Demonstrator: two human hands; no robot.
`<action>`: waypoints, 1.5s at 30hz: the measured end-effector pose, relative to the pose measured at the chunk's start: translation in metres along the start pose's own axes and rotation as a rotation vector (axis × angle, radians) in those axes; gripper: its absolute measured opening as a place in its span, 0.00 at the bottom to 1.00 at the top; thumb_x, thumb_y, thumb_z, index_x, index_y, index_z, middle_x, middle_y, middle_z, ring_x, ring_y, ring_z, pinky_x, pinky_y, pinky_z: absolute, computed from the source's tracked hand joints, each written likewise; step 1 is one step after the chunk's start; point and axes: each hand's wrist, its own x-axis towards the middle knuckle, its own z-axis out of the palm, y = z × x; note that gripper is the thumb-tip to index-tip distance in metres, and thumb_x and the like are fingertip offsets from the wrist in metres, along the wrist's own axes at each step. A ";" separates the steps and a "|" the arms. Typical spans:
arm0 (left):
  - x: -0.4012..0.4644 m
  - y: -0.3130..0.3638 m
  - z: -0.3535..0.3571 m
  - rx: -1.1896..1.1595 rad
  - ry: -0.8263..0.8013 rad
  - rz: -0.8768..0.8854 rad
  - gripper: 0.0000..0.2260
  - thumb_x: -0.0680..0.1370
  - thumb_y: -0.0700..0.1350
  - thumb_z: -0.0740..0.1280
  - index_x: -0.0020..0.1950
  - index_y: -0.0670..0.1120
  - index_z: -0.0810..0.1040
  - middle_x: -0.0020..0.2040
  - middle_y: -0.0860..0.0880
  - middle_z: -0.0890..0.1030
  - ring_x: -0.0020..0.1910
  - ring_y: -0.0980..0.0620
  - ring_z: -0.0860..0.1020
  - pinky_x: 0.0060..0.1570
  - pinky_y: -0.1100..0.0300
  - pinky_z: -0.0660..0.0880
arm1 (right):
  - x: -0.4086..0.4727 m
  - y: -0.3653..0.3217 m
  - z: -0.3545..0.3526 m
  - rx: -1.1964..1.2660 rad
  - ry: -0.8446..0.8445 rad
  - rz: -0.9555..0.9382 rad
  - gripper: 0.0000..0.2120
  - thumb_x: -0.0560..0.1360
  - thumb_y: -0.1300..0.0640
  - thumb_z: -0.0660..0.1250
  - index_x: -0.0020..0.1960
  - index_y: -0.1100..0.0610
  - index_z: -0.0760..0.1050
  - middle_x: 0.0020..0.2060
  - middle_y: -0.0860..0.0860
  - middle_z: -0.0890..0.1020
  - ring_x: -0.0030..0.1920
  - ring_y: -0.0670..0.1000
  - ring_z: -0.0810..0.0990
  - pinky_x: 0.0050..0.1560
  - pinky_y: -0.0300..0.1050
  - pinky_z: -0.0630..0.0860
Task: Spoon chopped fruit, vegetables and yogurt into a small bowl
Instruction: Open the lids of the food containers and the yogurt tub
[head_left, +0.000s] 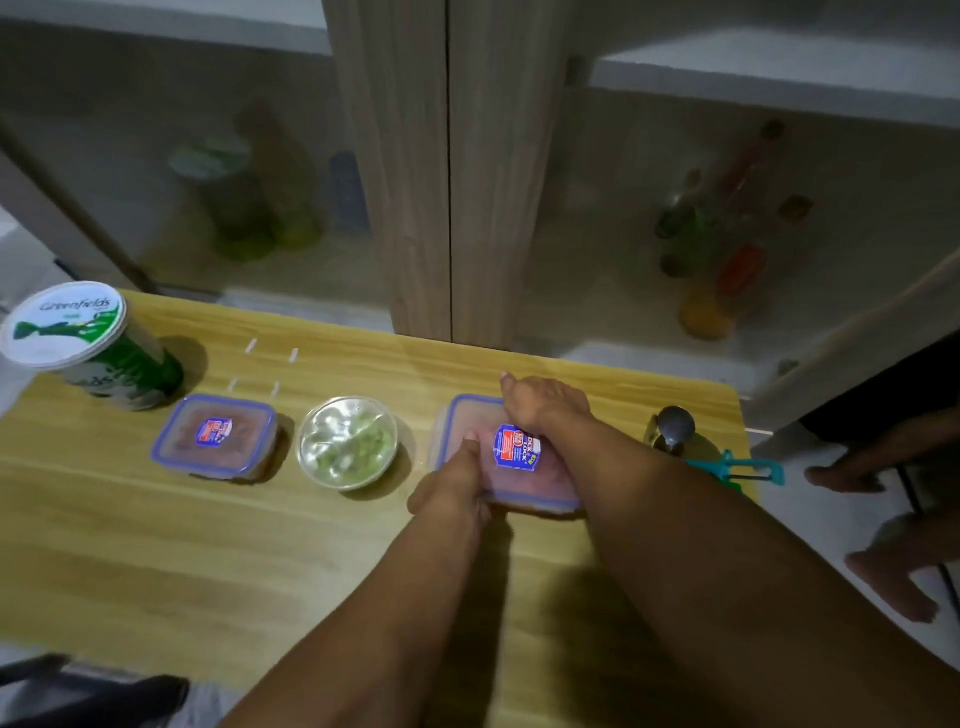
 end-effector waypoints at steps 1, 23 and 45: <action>-0.002 -0.006 0.002 -0.105 -0.017 -0.036 0.50 0.45 0.69 0.76 0.59 0.40 0.77 0.50 0.39 0.85 0.41 0.39 0.85 0.37 0.40 0.82 | 0.000 0.000 0.000 0.009 0.022 -0.010 0.32 0.81 0.39 0.43 0.65 0.58 0.75 0.65 0.58 0.77 0.64 0.60 0.75 0.59 0.52 0.70; -0.060 0.032 -0.012 0.473 0.144 0.443 0.32 0.70 0.52 0.75 0.69 0.37 0.72 0.66 0.38 0.77 0.65 0.38 0.75 0.64 0.50 0.72 | -0.068 0.056 0.011 0.555 0.155 0.390 0.27 0.78 0.44 0.59 0.70 0.59 0.64 0.67 0.60 0.72 0.65 0.63 0.73 0.64 0.57 0.70; -0.098 -0.020 -0.123 0.708 0.109 0.462 0.33 0.79 0.64 0.49 0.65 0.40 0.77 0.61 0.34 0.78 0.62 0.36 0.76 0.62 0.50 0.72 | -0.190 0.089 0.036 0.550 -0.001 0.145 0.21 0.68 0.45 0.67 0.55 0.57 0.80 0.53 0.56 0.82 0.52 0.60 0.80 0.43 0.43 0.70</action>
